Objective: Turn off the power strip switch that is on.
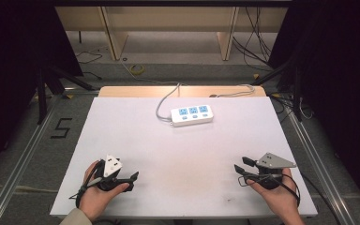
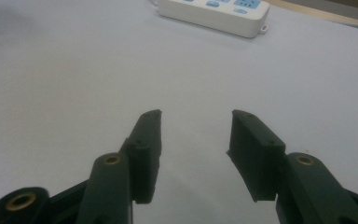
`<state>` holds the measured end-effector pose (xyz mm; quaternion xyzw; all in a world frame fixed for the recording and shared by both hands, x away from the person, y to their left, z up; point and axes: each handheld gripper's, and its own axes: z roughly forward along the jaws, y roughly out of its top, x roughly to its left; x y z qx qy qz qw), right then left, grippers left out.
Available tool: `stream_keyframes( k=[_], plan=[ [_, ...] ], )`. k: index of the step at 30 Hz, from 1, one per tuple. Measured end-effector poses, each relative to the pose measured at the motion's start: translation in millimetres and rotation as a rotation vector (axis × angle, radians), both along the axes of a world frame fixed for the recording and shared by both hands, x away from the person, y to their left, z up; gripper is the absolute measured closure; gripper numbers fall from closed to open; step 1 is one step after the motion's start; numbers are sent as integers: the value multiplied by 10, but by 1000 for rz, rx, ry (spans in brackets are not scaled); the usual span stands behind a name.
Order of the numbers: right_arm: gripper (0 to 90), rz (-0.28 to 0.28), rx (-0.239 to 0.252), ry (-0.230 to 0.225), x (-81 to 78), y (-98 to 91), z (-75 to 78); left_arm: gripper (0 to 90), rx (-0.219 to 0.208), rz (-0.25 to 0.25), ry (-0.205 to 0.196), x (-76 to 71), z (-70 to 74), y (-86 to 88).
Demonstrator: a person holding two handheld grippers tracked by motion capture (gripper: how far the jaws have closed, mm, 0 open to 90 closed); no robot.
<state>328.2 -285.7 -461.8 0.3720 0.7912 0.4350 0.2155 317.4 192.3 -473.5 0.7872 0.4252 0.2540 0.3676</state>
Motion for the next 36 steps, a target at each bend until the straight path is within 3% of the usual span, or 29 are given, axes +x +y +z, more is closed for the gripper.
stream_keyframes(
  k=[11,16,36],
  plan=[
    [893,3,-106,3,-13,-8,88,165,-7,1,0,-3,-13,-15],
    [900,18,-143,14,16,7,87,166,6,-6,5,-2,-19,-24],
    [900,32,-139,27,199,117,208,176,26,-19,7,5,-29,-71]
  ],
)
